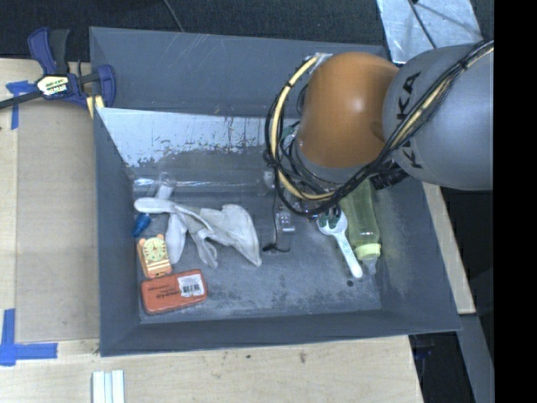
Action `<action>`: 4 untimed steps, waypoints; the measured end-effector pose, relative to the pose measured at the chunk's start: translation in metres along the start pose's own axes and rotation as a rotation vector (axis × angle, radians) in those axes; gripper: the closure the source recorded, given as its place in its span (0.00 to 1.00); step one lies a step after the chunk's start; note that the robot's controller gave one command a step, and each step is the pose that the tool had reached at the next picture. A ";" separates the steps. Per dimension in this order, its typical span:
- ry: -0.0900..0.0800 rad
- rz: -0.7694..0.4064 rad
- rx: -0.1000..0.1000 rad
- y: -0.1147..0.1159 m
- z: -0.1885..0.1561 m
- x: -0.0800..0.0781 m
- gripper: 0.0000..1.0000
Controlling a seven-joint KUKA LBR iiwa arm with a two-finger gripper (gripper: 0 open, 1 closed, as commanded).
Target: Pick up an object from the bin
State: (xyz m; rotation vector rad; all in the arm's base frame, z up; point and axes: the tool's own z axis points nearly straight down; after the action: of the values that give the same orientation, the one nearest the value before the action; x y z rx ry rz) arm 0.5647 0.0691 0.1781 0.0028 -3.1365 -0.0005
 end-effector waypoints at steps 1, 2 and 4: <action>-0.009 0.002 -0.001 0.000 -0.005 -0.002 0.00; -0.016 -0.011 -0.001 0.012 0.046 -0.018 0.00; -0.008 0.040 0.002 0.031 0.113 -0.018 0.00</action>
Offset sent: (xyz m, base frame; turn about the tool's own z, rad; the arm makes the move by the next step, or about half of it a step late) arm 0.0283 0.0240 -0.1026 -0.0206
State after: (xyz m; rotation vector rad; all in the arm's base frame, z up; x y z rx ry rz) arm 0.5822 0.1004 0.0646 -0.0604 -3.1437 0.0031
